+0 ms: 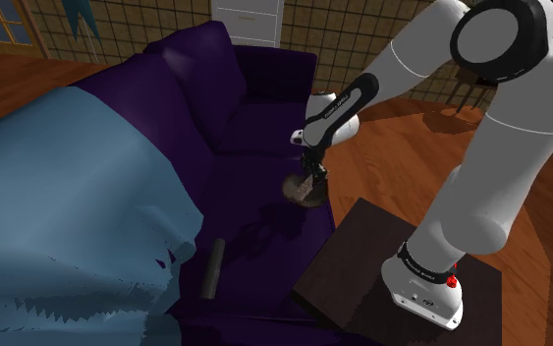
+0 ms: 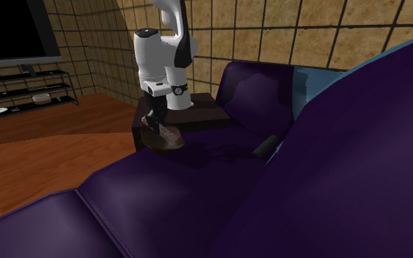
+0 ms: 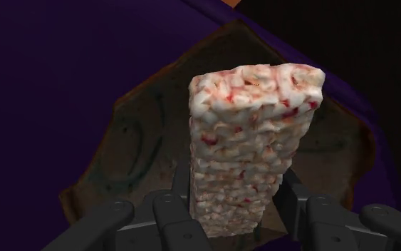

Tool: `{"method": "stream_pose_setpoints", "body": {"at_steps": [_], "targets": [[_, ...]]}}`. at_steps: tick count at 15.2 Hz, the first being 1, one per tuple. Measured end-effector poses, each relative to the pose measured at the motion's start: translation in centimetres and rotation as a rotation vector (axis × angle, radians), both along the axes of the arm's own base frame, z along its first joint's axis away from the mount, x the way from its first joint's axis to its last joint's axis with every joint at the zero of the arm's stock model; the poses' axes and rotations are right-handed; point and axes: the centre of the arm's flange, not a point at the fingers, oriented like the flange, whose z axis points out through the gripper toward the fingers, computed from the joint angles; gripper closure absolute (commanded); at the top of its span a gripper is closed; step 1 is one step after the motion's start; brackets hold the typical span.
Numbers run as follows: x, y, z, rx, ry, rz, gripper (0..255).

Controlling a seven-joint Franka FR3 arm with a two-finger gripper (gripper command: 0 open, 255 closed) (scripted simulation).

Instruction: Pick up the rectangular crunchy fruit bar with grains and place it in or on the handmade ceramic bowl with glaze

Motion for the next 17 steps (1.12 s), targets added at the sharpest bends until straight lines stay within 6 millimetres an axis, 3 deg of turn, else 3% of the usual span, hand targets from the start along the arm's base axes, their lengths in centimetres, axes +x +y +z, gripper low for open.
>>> {"method": "stream_pose_setpoints", "body": {"at_steps": [4,10,11,17], "targets": [[0.1,0.0,-1.8,0.0,0.0,0.0,255],[0.1,-0.1,-1.9,-0.001,-0.002,-0.002,255],[0.1,0.0,-1.9,-0.001,-0.002,-0.002,0],[0.1,0.1,-2.0,0.0,0.0,0.0,0]]}}
